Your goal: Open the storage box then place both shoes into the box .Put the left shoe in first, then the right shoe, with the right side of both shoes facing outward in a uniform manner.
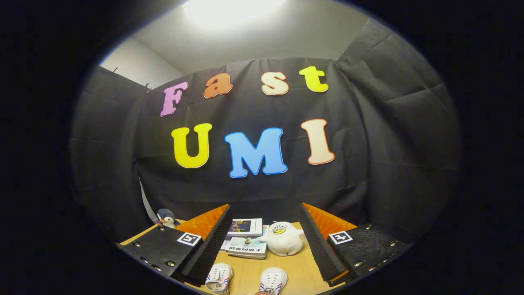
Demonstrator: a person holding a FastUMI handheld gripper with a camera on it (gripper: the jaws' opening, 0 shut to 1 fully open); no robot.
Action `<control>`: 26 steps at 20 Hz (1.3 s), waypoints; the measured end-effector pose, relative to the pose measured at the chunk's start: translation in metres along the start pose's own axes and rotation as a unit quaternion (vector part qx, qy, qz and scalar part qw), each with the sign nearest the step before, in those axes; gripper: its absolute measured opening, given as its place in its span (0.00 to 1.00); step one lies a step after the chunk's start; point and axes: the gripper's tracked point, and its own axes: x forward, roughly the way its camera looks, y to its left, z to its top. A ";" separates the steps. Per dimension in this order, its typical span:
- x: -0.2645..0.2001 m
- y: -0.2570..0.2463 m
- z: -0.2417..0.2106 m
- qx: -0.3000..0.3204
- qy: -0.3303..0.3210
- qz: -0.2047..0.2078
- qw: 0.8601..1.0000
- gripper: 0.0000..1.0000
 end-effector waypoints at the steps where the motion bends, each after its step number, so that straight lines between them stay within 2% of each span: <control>1: 0.004 0.006 -0.008 0.011 0.013 0.009 1.000 0.98; 7: 0.025 0.053 -0.059 0.051 0.090 0.085 0.991 0.98; 12: 0.038 0.106 -0.114 0.079 0.167 0.153 0.971 0.98; 18: 0.046 0.161 -0.180 0.136 0.267 0.205 0.932 0.98; 23: 0.032 0.205 -0.232 0.190 0.352 0.267 0.877 0.98; 26: 0.037 0.218 -0.258 0.205 0.382 0.269 0.860 0.98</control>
